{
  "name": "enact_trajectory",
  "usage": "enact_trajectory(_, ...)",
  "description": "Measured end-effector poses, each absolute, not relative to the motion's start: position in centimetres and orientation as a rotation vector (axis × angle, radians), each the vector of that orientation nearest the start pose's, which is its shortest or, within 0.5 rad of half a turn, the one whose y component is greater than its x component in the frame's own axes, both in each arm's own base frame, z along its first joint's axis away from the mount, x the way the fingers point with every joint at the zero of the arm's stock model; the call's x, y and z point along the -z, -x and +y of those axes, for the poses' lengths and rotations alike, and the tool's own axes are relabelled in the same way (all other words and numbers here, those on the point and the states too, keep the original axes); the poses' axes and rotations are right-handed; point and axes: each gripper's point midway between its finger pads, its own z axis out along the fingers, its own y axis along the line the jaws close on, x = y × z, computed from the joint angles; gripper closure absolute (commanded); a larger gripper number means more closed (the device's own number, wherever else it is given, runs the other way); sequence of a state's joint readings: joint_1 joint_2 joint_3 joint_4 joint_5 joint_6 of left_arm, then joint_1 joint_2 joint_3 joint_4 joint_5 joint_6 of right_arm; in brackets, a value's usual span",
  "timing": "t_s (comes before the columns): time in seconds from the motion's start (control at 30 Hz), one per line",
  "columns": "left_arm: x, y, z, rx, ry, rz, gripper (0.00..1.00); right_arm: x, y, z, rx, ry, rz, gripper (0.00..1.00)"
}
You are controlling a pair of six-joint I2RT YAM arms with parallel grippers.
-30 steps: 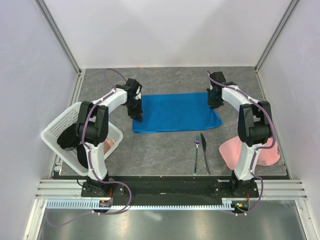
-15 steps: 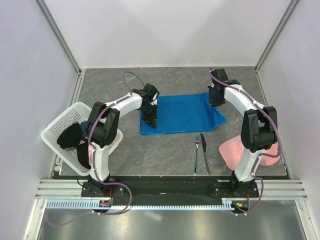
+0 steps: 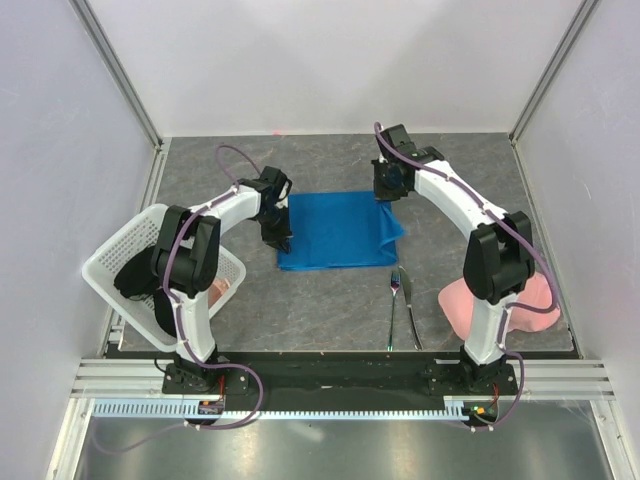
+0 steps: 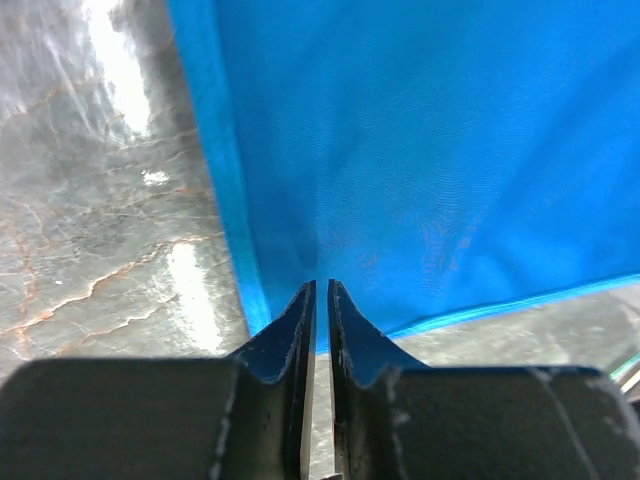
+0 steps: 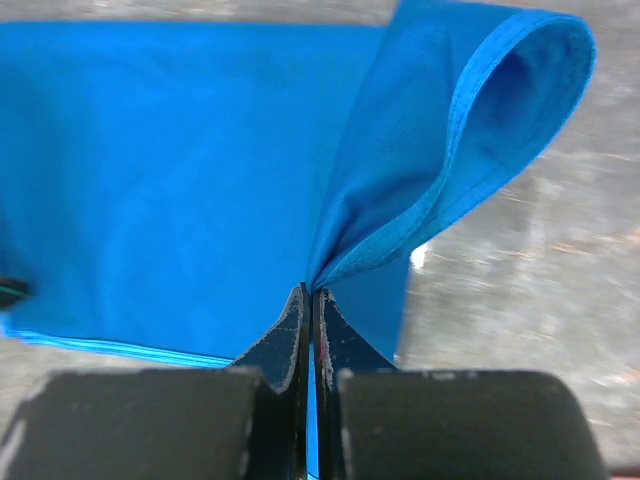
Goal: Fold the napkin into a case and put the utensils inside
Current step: Fold the rectangle-folded napkin at the center of the board.
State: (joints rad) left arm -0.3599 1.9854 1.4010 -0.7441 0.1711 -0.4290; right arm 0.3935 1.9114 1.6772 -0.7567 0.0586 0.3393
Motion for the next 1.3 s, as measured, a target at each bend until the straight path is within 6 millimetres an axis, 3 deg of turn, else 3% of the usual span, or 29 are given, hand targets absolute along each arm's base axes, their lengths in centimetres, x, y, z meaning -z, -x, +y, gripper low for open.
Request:
enact_trajectory(0.1, -1.4, -33.2, -18.0, 0.382, 0.069, 2.993, 0.86, -12.9, -43.0, 20.4, -0.256, 0.040, 2.586, 1.00)
enact_trajectory(0.33, -1.5, -33.1, -19.0, 0.428, 0.044, 2.979, 0.86, -10.3, -42.7, 25.6, -0.381, 0.019, 2.658, 1.00)
enact_trajectory(0.53, -1.5, -32.8, -19.6, 0.437, 0.028, 2.974, 0.86, -9.3, -41.6, 28.8, -0.494, -0.017, 2.704, 1.00)
enact_trajectory(0.9, -1.5, -32.7, -19.8, 0.440, 0.026, 2.966, 0.86, -9.9, -41.8, 31.7, -0.674, -0.114, 2.679, 1.00)
enact_trajectory(1.3, -1.5, -32.7, -19.7, 0.443, 0.026, 2.963, 0.86, -6.7, -41.4, 33.1, -0.710, -0.162, 2.736, 1.00)
